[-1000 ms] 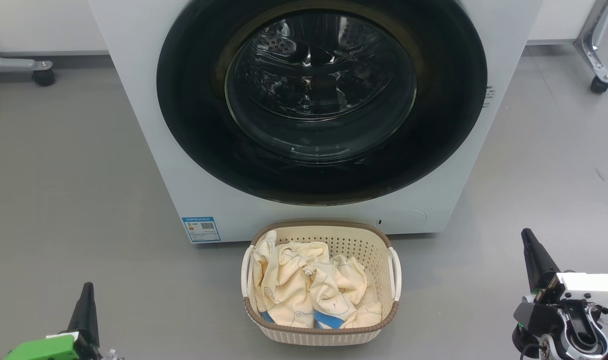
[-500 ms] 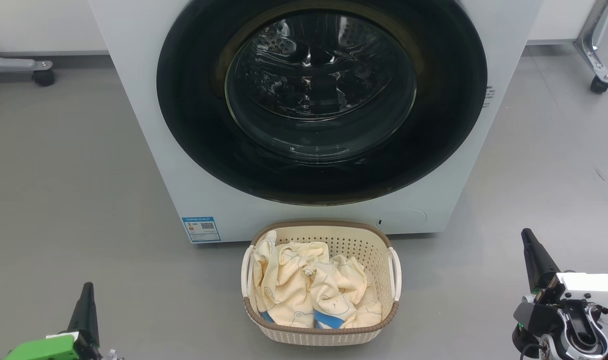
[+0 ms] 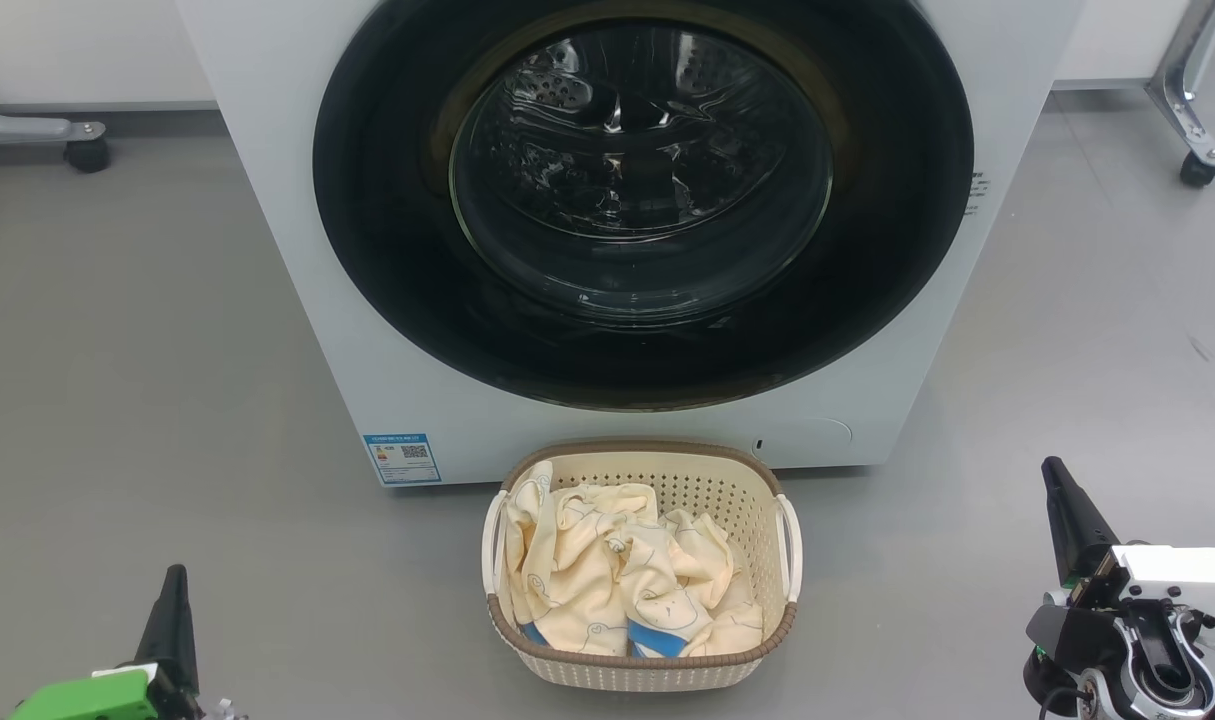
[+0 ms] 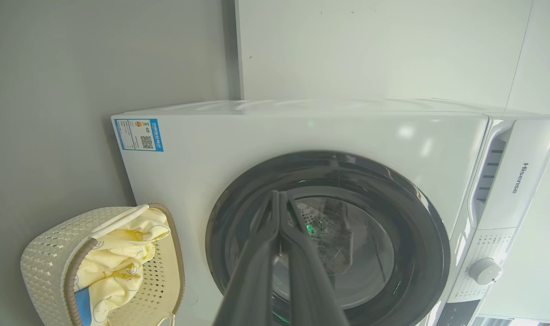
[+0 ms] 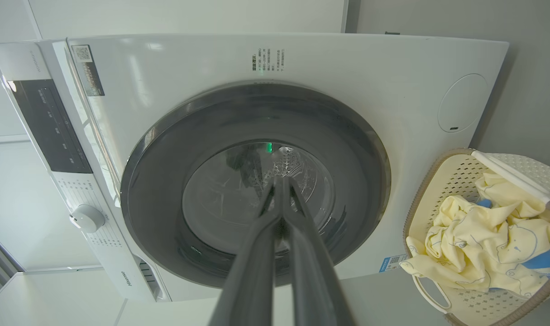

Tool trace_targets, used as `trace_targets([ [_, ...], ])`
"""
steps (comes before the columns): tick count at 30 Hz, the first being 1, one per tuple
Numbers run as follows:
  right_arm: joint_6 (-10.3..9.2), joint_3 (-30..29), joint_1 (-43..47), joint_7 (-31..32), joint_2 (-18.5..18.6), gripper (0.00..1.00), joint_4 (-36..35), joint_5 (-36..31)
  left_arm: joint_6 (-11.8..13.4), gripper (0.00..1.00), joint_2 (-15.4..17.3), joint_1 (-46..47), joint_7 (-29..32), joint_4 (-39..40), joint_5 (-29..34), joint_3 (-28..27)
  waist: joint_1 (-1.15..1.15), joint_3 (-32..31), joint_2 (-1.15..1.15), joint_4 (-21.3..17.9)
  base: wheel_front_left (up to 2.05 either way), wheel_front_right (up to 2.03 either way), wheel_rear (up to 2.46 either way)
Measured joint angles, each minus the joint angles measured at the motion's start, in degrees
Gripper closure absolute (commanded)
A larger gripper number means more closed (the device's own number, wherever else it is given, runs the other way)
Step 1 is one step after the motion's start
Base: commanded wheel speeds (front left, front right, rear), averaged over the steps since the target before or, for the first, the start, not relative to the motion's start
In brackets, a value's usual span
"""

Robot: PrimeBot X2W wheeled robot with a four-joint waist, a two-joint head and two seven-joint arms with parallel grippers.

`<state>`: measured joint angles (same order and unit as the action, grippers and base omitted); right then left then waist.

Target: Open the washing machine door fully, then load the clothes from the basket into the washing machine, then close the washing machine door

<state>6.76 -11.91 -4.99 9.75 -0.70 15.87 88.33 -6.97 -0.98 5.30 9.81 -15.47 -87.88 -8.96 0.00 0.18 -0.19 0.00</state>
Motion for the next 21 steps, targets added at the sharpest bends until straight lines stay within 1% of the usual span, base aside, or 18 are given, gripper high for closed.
trace_targets([
  [5,-0.09,0.0,0.1,0.0,0.0,1.00,0.2,0.0,0.0,1.00,0.0,0.0,0.0,-0.2,0.0,0.0,0.00,0.0,0.00,0.0,0.00,0.00,0.00],
  [9,-0.27,0.0,2.1,0.0,-1.1,1.00,2.6,0.0,0.0,1.00,-1.1,-1.8,0.0,-2.6,0.0,0.0,0.00,0.0,0.00,0.0,0.00,0.00,0.00],
  [10,-0.29,0.0,2.8,0.0,-1.4,0.00,3.1,0.0,0.0,0.00,-1.3,-2.4,0.0,-3.2,0.0,0.1,0.00,0.0,0.00,0.0,0.00,0.00,0.00],
  [21,-0.29,1.0,3.6,-2.0,-1.5,0.00,2.2,-0.2,0.0,0.00,-1.4,-3.0,-1.4,-2.6,0.1,1.9,0.00,0.1,0.00,0.0,0.00,0.00,0.00],
])
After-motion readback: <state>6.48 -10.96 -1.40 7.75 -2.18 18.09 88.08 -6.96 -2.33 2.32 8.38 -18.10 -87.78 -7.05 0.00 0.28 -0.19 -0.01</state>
